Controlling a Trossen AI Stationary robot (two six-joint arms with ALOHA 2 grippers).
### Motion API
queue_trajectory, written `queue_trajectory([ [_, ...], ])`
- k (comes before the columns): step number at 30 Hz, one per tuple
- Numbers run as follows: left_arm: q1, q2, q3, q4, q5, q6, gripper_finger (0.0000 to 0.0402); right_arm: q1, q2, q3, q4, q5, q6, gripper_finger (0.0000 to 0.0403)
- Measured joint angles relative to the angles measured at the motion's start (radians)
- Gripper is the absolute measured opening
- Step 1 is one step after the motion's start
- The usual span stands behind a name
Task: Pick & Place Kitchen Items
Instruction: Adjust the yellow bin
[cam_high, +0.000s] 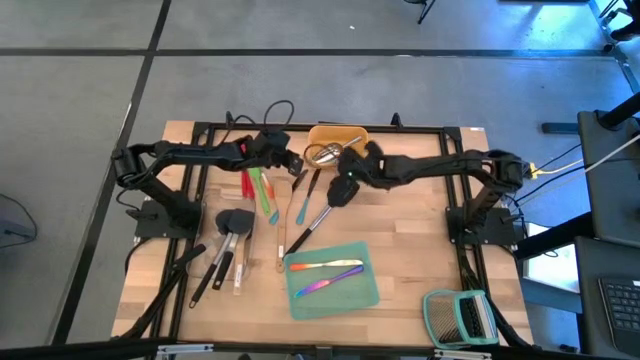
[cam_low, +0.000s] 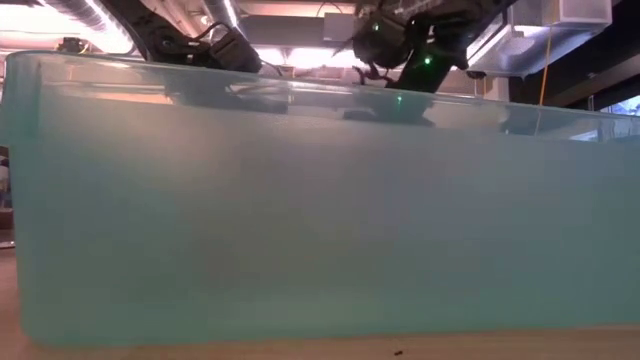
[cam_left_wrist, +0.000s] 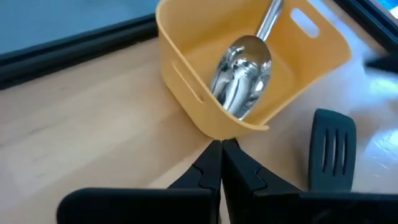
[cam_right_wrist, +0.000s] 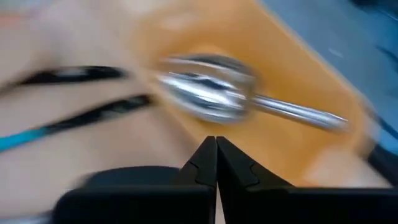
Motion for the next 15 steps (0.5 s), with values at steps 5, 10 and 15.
queue_trajectory([
  [5,-0.001,-0.001,0.000,-0.035,0.067,0.009,0.0002,-0.083,0.000,0.064,-0.226,0.038,0.094,0.0001],
  [10,-0.008,-0.030,0.000,-0.127,0.084,0.054,0.0002,-0.188,0.000,0.064,-0.277,-0.020,0.165,0.0001],
  [15,-0.016,-0.107,0.000,-0.315,-0.103,0.072,0.0003,-0.249,0.000,0.064,-0.250,-0.050,0.171,0.0001],
])
